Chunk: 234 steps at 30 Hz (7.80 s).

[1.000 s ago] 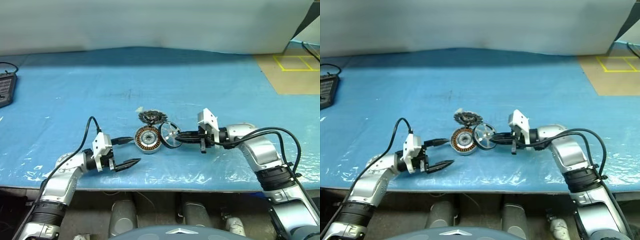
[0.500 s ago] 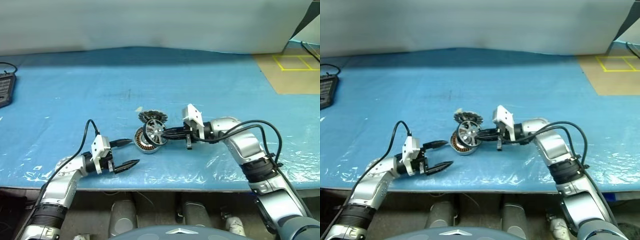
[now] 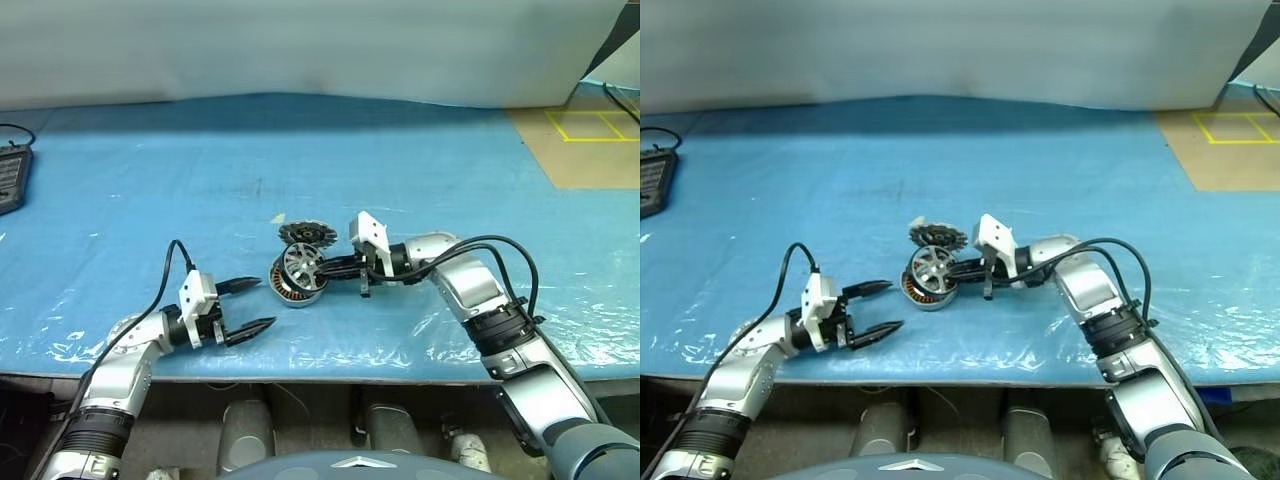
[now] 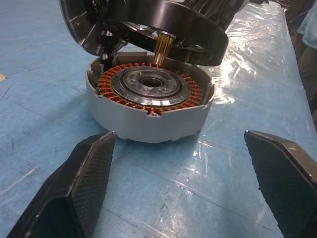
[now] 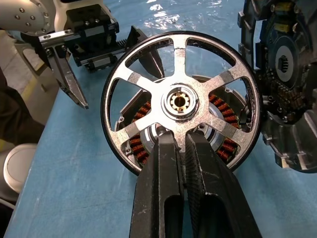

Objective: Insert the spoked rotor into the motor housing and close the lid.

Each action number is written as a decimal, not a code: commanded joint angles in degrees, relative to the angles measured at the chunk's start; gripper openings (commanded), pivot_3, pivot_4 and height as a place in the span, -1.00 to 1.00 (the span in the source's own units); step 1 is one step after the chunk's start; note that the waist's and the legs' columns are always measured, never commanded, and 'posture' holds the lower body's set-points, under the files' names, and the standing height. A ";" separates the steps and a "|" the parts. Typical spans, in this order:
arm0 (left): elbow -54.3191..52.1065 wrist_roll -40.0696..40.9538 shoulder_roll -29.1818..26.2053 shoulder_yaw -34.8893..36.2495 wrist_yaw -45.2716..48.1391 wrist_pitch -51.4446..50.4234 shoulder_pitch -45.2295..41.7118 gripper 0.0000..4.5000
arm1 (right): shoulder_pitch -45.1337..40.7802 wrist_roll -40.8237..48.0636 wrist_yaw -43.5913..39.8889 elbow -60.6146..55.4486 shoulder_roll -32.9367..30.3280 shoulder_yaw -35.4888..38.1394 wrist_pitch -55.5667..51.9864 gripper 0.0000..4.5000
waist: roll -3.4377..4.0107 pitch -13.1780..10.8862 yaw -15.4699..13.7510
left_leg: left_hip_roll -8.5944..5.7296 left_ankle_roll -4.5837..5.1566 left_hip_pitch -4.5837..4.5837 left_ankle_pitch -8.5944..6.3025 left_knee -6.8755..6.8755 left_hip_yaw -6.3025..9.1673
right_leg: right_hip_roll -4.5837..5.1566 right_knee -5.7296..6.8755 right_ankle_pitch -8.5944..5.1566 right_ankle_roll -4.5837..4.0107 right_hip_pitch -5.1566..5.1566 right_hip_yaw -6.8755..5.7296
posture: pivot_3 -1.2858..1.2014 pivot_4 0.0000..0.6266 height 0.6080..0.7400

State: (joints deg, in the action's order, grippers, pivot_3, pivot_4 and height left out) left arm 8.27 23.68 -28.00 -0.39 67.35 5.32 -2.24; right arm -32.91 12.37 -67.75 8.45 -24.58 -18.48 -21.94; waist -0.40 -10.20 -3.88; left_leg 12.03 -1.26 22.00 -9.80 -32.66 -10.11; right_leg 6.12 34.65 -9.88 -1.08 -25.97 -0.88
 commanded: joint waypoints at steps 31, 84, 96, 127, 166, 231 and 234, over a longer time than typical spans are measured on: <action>0.22 0.22 -0.67 1.38 -0.12 1.40 -0.46 0.94 | 1.47 2.03 0.44 -3.82 0.15 3.09 -0.95 0.73 | 0.00 0.00 -0.03 | 0.01 0.00 0.00 0.00 -0.02 0.00 | 0.00 0.01 0.01 -0.01 0.01 0.00 | 0.03 -0.52 1.00; -1.79 1.11 -1.61 2.65 -1.14 0.28 0.90 0.94 | 0.91 -1.74 2.72 -0.35 5.71 -2.27 -0.82 -0.98 | -0.03 0.02 1.08 | 0.26 -0.14 -0.04 -0.08 -0.06 -0.01 | -0.13 0.07 -0.06 -0.25 0.02 -0.18 | 0.03 -0.52 1.00; -3.18 1.17 -1.98 2.90 -1.88 -0.36 1.35 0.94 | 1.40 -2.49 3.50 1.67 6.50 -2.64 2.66 -0.98 | -0.04 0.03 1.14 | 0.33 -0.16 -0.36 -0.09 -0.05 -0.01 | -0.21 0.08 -0.22 0.01 0.34 -0.16 | 0.03 -0.52 1.00; -0.92 0.95 -1.95 2.76 -1.06 -0.48 -1.53 0.94 | -1.64 -0.42 6.21 -0.17 7.27 1.26 3.99 -0.13 | -0.04 0.03 1.29 | 0.80 -0.44 -0.45 -0.25 -0.06 -0.01 | -0.83 0.03 -0.17 -0.42 0.35 0.01 | 0.03 -0.52 1.00; -5.73 0.65 -2.67 3.93 -4.18 -0.47 5.33 0.94 | -0.75 -5.26 6.38 6.35 11.24 -4.02 10.38 0.32 | -0.04 0.02 1.39 | 0.84 -0.54 -0.55 -0.31 -0.03 -0.01 | -0.94 0.02 -0.21 -0.44 0.36 0.10 | 0.03 -0.52 1.00; -6.15 4.92 0.51 4.44 -7.91 -9.54 -2.57 -0.99 | 0.46 -12.81 13.34 5.79 9.13 -8.01 3.47 0.32 | -0.07 0.06 1.39 | 0.68 -0.57 -1.39 -0.34 0.42 0.01 | -0.98 -0.01 -0.46 -0.01 0.82 0.29 | 0.03 -0.52 1.00; -6.16 4.25 0.34 4.06 -7.49 -9.67 -2.56 -0.99 | 0.53 -12.81 13.55 5.68 8.97 -7.89 3.47 0.32 | -0.07 0.06 1.39 | 0.68 -0.57 -1.39 -0.35 0.43 0.01 | -0.98 -0.03 -0.47 -0.01 0.82 0.29 | 0.03 -0.52 1.00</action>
State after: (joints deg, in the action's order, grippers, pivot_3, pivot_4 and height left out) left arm 2.99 27.86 -27.04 3.30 59.34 -4.52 -4.37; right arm -33.96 2.32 -55.84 11.66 -14.01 -25.60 -16.74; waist -0.47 -10.14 -2.49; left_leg 12.71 -1.84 20.62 -10.14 -32.23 -10.10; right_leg 5.14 34.60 -10.34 -1.08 -25.15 -0.59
